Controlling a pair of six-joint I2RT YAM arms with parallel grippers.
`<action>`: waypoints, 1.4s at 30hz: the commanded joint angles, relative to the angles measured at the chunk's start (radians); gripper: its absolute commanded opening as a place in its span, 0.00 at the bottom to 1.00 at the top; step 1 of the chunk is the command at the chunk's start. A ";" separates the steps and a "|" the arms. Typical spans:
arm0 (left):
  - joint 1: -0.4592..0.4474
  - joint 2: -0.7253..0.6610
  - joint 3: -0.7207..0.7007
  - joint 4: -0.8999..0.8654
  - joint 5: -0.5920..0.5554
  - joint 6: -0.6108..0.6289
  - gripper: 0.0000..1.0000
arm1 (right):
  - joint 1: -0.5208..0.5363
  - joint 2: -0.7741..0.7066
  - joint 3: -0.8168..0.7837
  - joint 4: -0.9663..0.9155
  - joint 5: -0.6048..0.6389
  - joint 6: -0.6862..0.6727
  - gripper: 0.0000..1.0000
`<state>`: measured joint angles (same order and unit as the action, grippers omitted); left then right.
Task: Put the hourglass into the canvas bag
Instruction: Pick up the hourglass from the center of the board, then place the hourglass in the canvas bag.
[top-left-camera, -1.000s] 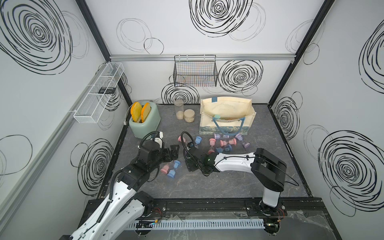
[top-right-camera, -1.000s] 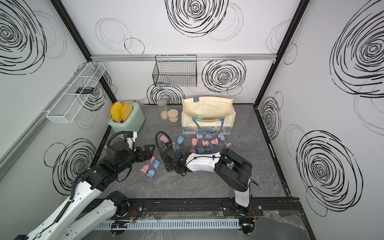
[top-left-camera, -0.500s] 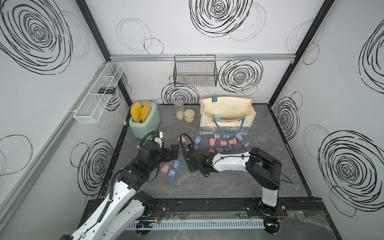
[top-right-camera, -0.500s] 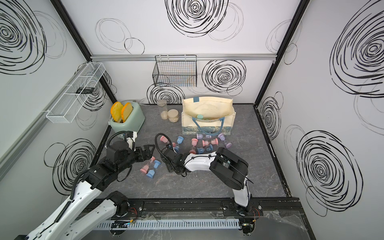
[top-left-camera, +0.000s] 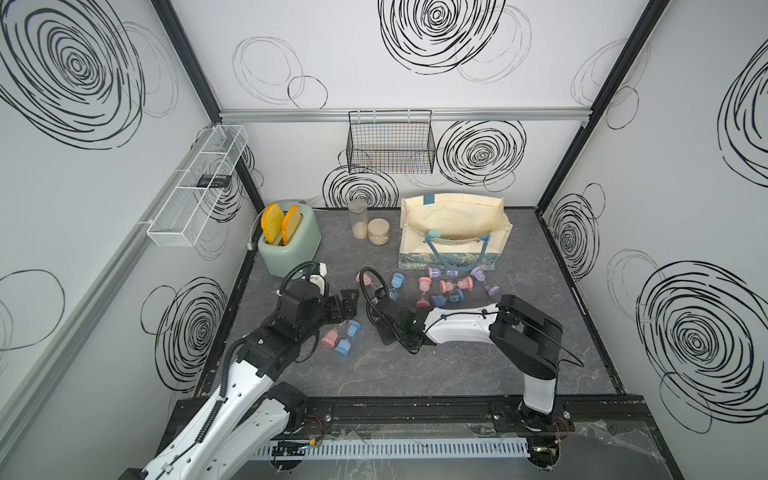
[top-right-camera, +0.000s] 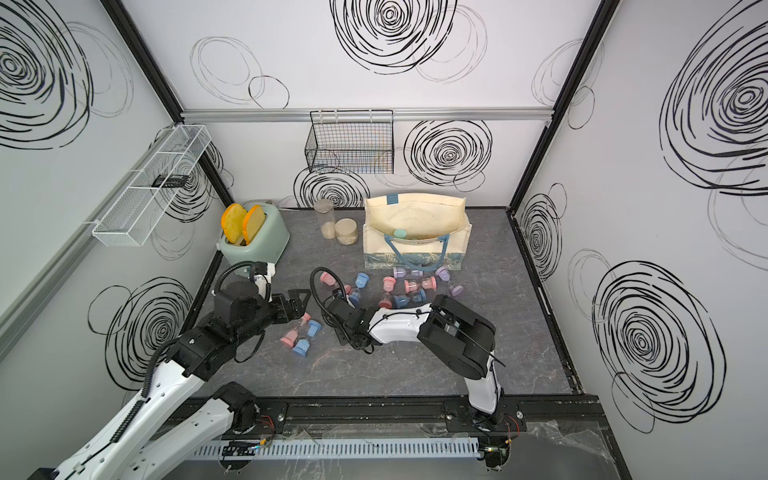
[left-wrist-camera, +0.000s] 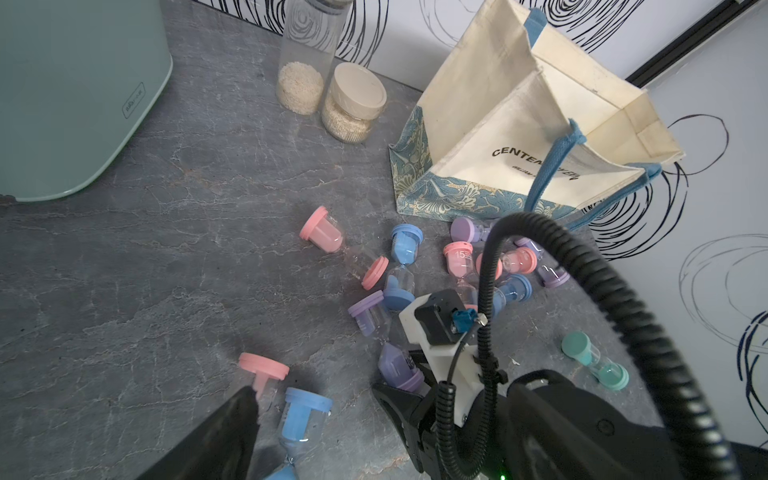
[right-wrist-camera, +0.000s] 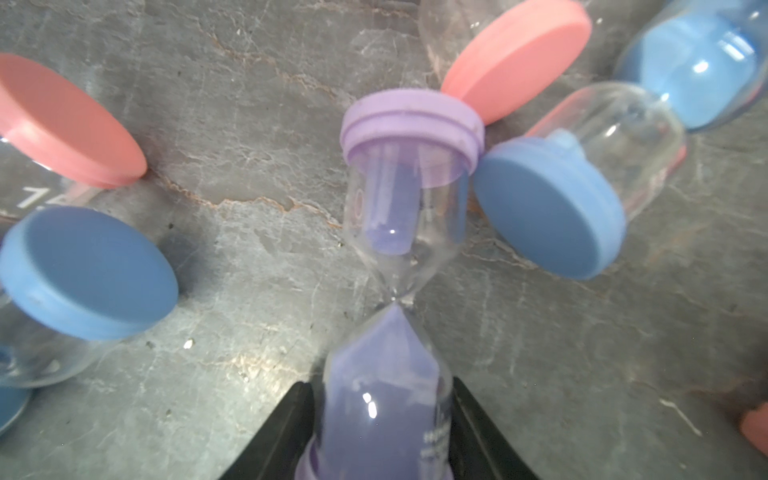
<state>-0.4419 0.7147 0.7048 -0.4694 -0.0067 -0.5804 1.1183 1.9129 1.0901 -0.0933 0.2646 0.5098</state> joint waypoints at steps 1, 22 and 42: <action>0.009 0.003 0.005 0.043 0.014 -0.010 0.96 | 0.002 -0.038 -0.028 0.016 -0.020 0.003 0.50; 0.012 0.014 0.072 0.060 0.025 0.008 0.96 | -0.065 -0.252 -0.093 0.031 -0.088 -0.042 0.33; 0.002 0.144 0.214 0.213 0.109 0.002 0.96 | -0.392 -0.583 0.104 -0.126 -0.156 -0.256 0.33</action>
<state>-0.4366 0.8425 0.8852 -0.3389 0.0700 -0.5762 0.7830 1.3472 1.1290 -0.1761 0.1303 0.3107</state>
